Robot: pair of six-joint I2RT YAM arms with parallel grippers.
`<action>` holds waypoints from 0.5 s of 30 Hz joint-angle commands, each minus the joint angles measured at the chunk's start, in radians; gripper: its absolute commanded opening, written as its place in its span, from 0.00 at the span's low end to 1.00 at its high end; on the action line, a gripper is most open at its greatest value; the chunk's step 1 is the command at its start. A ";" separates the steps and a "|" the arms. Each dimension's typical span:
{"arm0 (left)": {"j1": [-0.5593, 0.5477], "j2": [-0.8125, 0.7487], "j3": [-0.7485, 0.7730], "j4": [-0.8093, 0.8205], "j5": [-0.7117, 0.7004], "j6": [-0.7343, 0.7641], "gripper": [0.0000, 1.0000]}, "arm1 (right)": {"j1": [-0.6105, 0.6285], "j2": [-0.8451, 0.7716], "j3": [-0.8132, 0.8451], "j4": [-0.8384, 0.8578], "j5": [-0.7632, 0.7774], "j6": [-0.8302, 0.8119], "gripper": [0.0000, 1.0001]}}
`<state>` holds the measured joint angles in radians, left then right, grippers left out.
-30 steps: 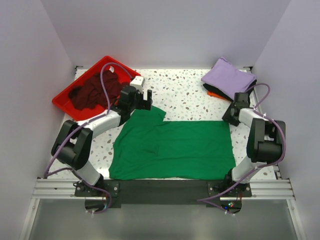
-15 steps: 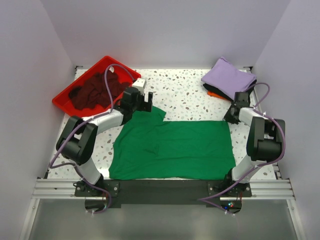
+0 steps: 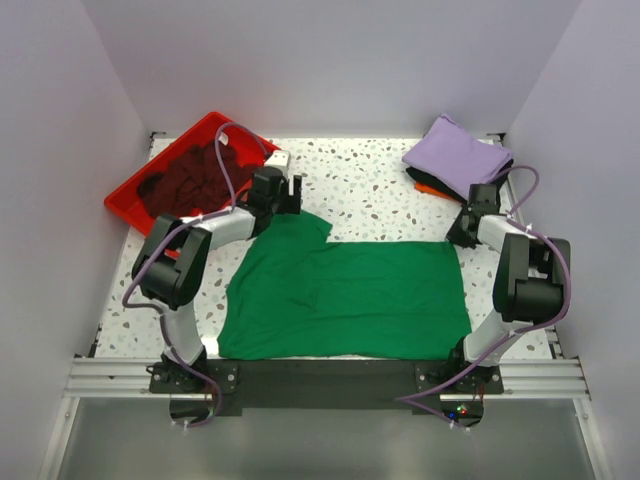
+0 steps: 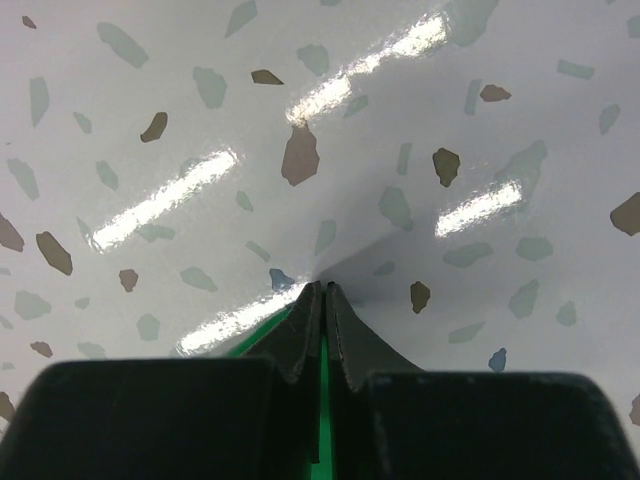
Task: Fold and stack the t-shirts
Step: Fold the tshirt
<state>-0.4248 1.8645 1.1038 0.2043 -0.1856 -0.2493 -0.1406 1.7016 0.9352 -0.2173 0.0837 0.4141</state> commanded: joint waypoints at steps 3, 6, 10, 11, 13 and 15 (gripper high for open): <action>0.011 0.081 0.091 0.056 -0.011 -0.024 0.74 | -0.001 -0.016 0.005 -0.036 -0.059 -0.008 0.00; 0.012 0.120 0.131 0.044 -0.031 -0.031 0.67 | -0.001 -0.020 0.002 -0.033 -0.068 -0.008 0.00; 0.012 0.157 0.165 0.035 -0.043 -0.047 0.60 | -0.001 -0.026 0.001 -0.030 -0.076 -0.008 0.00; 0.012 0.162 0.168 0.037 -0.046 -0.048 0.59 | 0.001 -0.026 0.001 -0.030 -0.076 -0.008 0.00; 0.012 0.176 0.183 0.032 -0.069 -0.056 0.57 | -0.001 -0.022 0.001 -0.027 -0.081 -0.008 0.00; 0.014 0.199 0.198 0.015 -0.072 -0.061 0.49 | -0.001 -0.020 0.002 -0.027 -0.082 -0.008 0.00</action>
<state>-0.4191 2.0388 1.2503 0.2008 -0.2199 -0.2844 -0.1413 1.7008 0.9352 -0.2207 0.0296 0.4145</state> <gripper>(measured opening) 0.527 0.014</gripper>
